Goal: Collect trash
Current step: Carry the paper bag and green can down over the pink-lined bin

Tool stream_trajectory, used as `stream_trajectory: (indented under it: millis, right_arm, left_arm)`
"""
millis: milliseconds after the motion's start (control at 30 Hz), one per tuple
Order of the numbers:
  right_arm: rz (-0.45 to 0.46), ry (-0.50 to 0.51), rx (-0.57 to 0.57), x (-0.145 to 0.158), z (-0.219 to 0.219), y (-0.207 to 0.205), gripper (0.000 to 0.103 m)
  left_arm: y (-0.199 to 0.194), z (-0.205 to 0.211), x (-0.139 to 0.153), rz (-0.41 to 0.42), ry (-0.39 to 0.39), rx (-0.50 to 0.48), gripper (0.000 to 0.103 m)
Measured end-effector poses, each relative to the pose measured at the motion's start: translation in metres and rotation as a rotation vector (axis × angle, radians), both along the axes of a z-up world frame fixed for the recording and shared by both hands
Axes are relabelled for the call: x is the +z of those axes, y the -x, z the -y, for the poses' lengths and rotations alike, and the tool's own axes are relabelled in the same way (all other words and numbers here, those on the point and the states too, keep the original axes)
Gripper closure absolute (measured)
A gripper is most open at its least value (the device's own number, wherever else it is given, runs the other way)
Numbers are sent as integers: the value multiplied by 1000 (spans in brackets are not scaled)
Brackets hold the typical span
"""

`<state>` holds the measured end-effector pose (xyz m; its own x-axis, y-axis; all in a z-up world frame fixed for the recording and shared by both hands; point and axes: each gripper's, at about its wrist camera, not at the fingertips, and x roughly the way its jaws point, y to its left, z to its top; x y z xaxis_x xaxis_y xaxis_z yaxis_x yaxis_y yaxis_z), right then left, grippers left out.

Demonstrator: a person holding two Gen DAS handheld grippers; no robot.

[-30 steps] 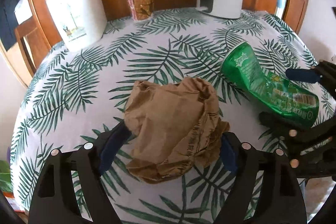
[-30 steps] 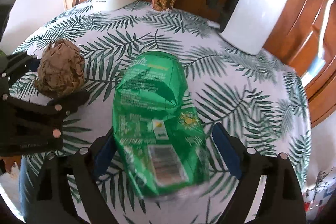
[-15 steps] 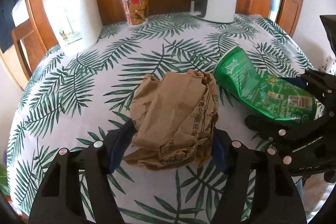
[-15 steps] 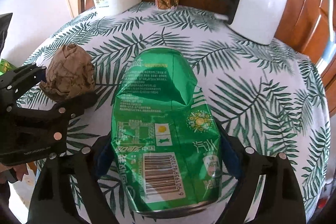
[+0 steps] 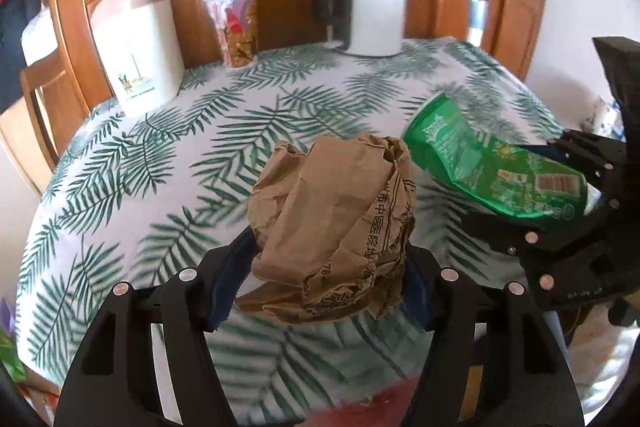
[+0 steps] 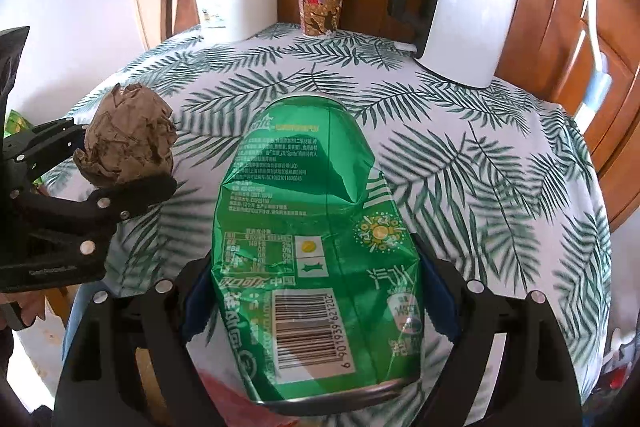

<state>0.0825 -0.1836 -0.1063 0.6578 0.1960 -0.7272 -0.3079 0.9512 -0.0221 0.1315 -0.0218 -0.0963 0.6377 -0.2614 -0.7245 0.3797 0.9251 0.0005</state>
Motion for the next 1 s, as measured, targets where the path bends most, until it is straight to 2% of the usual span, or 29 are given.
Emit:
stream_trajectory:
  millis: [200,333,467,667,867,1000]
  right_arm:
    - [28,0,19,1,-4,60,19]
    - [24,-15,33,-13,-9,100,19]
    - [-5,-37,54,-41,-17,136,19]
    - [-114,-42,77,-112,-28,158,19]
    - [-248,-12,79,-204,-36,139,19]
    - [-346,9,68,-259,-40,120,19]
  left_arm:
    - [59,-9,2,-2,-3,-36,38]
    - [98,-17,-16,-37,-10,-42,38]
    - [130,-22,-40,-76,-19,-48,38]
    - [155,-23,-115,-203,-64,-44,38]
    - [143,-20,-227,-395,-154,-26,38]
    - [128,-21,-285,-500,-185,-8,38]
